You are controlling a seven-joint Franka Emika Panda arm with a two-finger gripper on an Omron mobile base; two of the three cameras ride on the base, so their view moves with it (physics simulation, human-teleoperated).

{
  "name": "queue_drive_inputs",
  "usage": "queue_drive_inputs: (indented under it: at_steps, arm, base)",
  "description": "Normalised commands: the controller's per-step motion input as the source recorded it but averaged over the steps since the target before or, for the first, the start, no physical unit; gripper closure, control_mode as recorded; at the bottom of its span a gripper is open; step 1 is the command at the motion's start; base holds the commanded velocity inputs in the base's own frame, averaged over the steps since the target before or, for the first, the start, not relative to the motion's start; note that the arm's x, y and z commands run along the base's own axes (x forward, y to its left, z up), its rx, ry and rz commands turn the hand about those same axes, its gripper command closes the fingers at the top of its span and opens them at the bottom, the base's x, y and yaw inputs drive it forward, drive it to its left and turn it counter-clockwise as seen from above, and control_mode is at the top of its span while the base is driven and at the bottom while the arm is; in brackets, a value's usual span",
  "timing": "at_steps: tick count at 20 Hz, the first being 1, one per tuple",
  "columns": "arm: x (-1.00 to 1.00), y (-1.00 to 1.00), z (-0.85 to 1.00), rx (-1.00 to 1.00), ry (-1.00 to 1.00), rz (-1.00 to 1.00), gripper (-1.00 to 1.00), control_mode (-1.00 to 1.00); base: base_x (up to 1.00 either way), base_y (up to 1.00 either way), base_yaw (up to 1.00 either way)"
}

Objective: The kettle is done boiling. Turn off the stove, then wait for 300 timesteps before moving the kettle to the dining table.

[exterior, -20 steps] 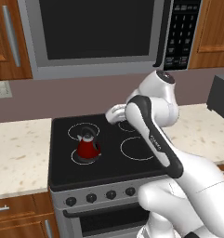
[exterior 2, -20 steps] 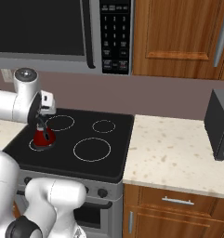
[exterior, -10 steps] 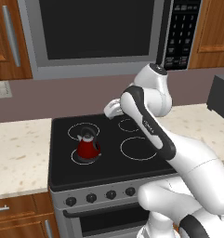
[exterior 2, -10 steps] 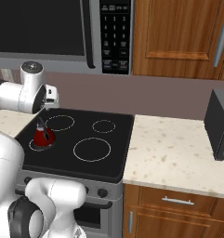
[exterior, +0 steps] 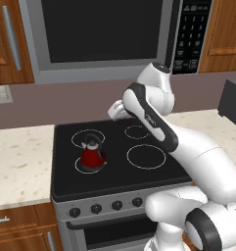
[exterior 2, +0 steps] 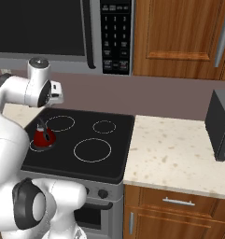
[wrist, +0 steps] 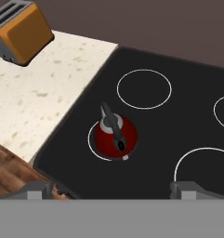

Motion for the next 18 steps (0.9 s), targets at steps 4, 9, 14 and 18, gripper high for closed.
queue_drive_inputs:
  at_steps: [4,9,14,18]
  arm:
    - [0.25,0.0,0.0,-0.01,0.0,0.03,-1.0,-1.0]
    - [0.23,0.0,0.0,-0.02,0.0,0.01,-1.0,-1.0]
    - [0.19,0.04,0.0,-0.02,0.01,0.01,-1.0,-1.0]
    - [0.15,0.21,0.0,-0.03,0.02,0.02,-1.0,-1.0]
  base:
    - [0.0,0.0,0.0]
    - [0.0,0.0,0.0]
    - [0.0,0.0,0.0]
    - [0.0,0.0,0.0]
